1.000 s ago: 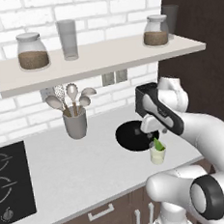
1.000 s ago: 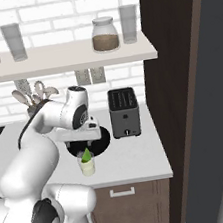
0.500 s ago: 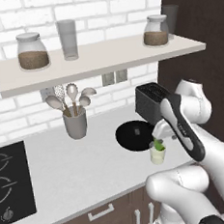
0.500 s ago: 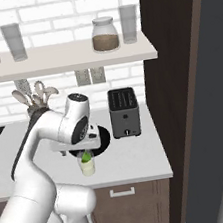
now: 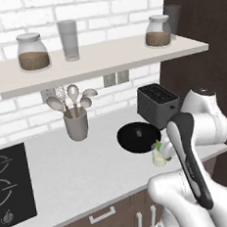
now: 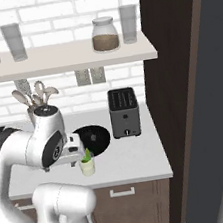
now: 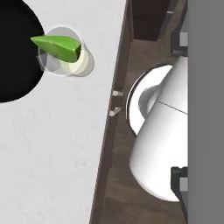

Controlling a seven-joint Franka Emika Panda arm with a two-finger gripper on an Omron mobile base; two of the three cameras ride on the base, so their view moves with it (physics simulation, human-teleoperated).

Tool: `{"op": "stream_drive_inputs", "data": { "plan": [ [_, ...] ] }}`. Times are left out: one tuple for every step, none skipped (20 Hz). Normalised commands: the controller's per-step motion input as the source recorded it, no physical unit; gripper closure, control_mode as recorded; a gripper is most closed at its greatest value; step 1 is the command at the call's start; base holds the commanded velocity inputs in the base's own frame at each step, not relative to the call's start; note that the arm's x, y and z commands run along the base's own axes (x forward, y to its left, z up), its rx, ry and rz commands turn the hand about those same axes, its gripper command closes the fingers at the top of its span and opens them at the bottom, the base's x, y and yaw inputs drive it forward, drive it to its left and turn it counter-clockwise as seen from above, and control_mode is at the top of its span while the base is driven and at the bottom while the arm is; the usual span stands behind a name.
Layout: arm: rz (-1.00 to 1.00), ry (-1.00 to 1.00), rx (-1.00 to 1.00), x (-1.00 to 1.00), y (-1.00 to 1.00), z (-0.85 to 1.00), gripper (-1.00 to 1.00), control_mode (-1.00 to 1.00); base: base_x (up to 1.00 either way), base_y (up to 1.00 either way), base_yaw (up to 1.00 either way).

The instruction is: Grab a lemon wedge from the fridge and one ice cube from the ice bowl, and put them in the glass of lemonade.

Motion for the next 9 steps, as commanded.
{"op": "stream_drive_inputs", "data": {
  "plan": [
    [0.00, 0.00, -0.17, -0.54, 0.39, 0.28, -1.00, -1.00, 0.00, 0.00, 0.00],
    [0.00, 0.00, -0.13, -0.66, 0.41, 0.31, -1.00, -1.00, 0.00, 0.00, 0.00],
    [0.00, -0.02, -0.14, -0.47, 0.36, 0.46, -1.00, -1.00, 0.00, 0.00, 0.00],
    [-0.03, -0.03, -0.12, -0.49, 0.34, 0.57, -1.00, -1.00, 0.00, 0.00, 0.00],
    [-0.05, -0.07, -0.09, -0.40, 0.29, 0.59, -1.00, -1.00, 0.00, 0.00, 0.00],
    [-0.08, -0.10, 0.00, -0.41, 0.11, 0.59, -1.00, -1.00, 0.00, 0.00, 0.00],
    [-0.10, -0.12, 0.00, -0.26, 0.01, 0.59, -1.00, -1.00, 0.00, 0.00, 0.00],
    [-0.13, -0.13, 0.00, -0.17, 0.00, 0.62, -1.00, -1.00, 0.00, 0.00, 0.00],
    [-0.14, -0.12, 0.01, -0.19, 0.00, 0.67, -1.00, -1.00, 0.00, 0.00, 0.00]
  ]
}}
